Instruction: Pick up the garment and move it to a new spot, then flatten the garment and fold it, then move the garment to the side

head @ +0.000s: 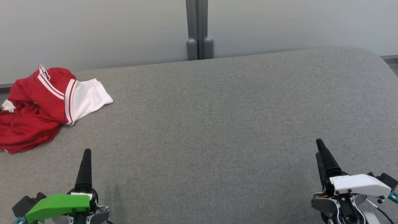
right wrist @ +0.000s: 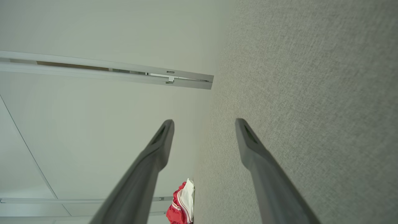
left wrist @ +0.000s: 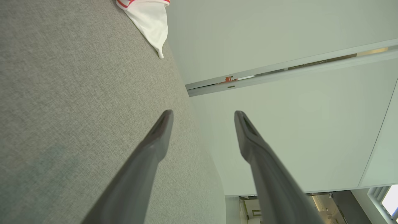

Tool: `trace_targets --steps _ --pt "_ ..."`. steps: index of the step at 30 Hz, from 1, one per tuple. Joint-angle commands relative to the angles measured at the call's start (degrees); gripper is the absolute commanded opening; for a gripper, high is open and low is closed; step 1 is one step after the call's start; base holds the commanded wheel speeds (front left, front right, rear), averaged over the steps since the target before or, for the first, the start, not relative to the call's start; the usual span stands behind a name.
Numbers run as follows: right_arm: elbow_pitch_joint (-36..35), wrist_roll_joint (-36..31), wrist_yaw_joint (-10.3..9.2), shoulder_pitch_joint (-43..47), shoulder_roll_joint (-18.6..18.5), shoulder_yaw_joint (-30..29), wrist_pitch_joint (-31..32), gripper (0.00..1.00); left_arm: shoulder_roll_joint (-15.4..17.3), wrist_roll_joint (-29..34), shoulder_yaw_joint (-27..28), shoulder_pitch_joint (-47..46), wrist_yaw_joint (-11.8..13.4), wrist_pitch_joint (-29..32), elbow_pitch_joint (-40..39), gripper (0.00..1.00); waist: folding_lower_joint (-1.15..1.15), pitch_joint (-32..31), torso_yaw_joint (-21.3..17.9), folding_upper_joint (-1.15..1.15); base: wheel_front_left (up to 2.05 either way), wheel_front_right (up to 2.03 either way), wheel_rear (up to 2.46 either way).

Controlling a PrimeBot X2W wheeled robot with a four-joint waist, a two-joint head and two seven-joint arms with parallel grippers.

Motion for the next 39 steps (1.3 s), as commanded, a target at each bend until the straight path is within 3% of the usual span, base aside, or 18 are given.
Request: trace_targets --steps 1,24,39 --pt "-1.4 -2.1 0.02 -0.8 -0.3 0.2 -0.7 1.0 0.3 2.5 -0.4 -0.2 0.5 -0.6 -1.7 1.0 0.0 0.0 0.0 0.0 0.0 0.0 0.0" --pt "-4.8 -26.4 0.03 0.3 -0.5 4.2 -5.6 1.0 0.5 27.4 -5.3 1.9 4.7 -5.5 -6.0 1.0 0.0 0.3 -0.1 0.0 0.0 0.0 0.0" --pt "-4.1 -38.2 0.03 0.4 -0.5 7.1 -8.3 1.0 0.6 39.0 -6.8 3.7 6.2 -8.1 -6.3 1.0 0.0 0.4 -0.1 0.0 0.0 0.0 0.0"
